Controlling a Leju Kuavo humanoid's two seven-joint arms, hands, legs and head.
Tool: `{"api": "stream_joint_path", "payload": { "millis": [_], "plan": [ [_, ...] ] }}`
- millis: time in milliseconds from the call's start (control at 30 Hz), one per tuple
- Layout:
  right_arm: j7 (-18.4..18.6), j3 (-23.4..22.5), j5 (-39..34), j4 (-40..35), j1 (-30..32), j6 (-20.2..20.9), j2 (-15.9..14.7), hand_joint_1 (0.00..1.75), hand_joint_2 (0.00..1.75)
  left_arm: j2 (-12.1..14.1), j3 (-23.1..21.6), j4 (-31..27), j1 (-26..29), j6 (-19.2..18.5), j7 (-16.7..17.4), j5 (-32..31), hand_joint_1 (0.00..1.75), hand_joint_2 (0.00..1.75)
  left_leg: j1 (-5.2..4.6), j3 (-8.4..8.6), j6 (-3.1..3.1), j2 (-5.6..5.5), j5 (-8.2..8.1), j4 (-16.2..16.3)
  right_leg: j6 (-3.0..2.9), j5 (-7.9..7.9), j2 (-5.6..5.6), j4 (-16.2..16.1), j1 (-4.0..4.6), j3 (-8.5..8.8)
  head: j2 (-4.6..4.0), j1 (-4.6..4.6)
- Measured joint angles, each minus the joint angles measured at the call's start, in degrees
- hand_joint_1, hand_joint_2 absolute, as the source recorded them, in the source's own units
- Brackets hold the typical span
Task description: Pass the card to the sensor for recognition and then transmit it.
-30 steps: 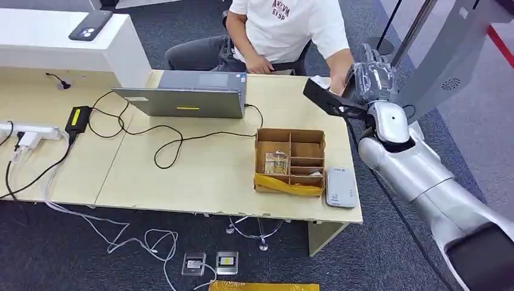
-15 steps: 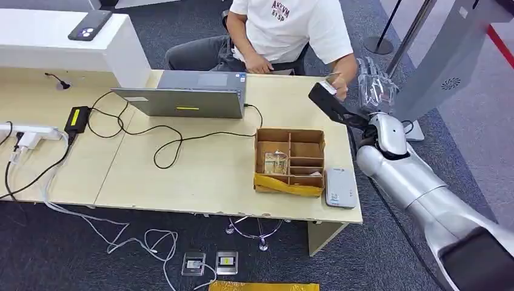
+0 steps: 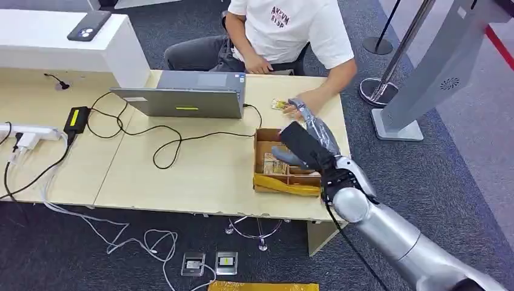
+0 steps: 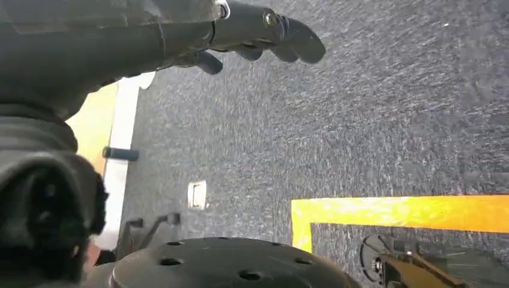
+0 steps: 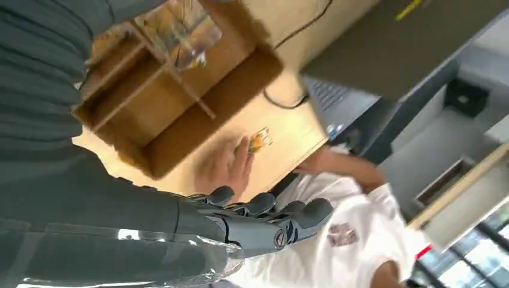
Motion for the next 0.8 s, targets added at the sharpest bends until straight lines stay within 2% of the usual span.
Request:
{"api": "stream_joint_path", "payload": {
  "millis": [167, 433, 500, 700, 800],
  "plan": [
    [1.6, 1.0, 3.8, -4.2, 4.2, 4.4, -1.0, 0.00, 1.75, 0.0, 2.4, 0.0, -0.1, 0.1, -0.9, -0.7, 0.00, 0.00, -0.01, 0.01, 0.00, 0.01, 0.00, 0.0, 0.00, 0.00, -0.01, 0.0, -0.01, 0.03, 0.00, 0.04],
    [3.1, 2.1, 6.3, -6.9, 6.6, 6.1, -1.9, 0.00, 1.75, 0.0, 4.5, 0.0, -0.2, -0.2, -1.1, -1.7, 0.00, 0.00, 0.00, 0.02, -0.02, 0.09, -0.01, 0.0, -0.01, 0.01, 0.02, 0.0, 0.00, 0.01, -0.02, 0.00],
    [4.9, 2.3, 10.4, -6.9, 7.2, 6.4, -2.1, 0.00, 1.75, 0.0, 5.2, 0.0, -0.3, -0.3, -1.1, -2.6, 0.00, 0.00, 0.00, 0.02, -0.02, 0.09, -0.01, 0.0, -0.01, 0.00, 0.02, 0.0, 0.00, 0.01, 0.00, 0.02],
    [14.1, 2.9, 32.6, -6.8, 8.6, 5.8, -2.5, 0.00, 1.75, 0.0, 6.6, 0.0, -0.4, -0.9, -1.1, -4.8, 0.00, 0.00, -0.01, 0.01, -0.02, 0.09, -0.01, 0.0, -0.01, 0.00, 0.02, 0.0, 0.00, 0.01, 0.00, 0.02],
    [16.5, 2.9, 40.1, -6.3, 9.2, 5.7, -2.7, 0.00, 1.75, 0.1, 6.8, 0.0, -0.4, -1.0, -1.0, -5.0, 0.00, 0.00, -0.01, 0.01, -0.02, 0.08, -0.02, 0.0, -0.01, 0.00, 0.01, 0.0, 0.00, 0.01, 0.00, 0.02]
  ]
}}
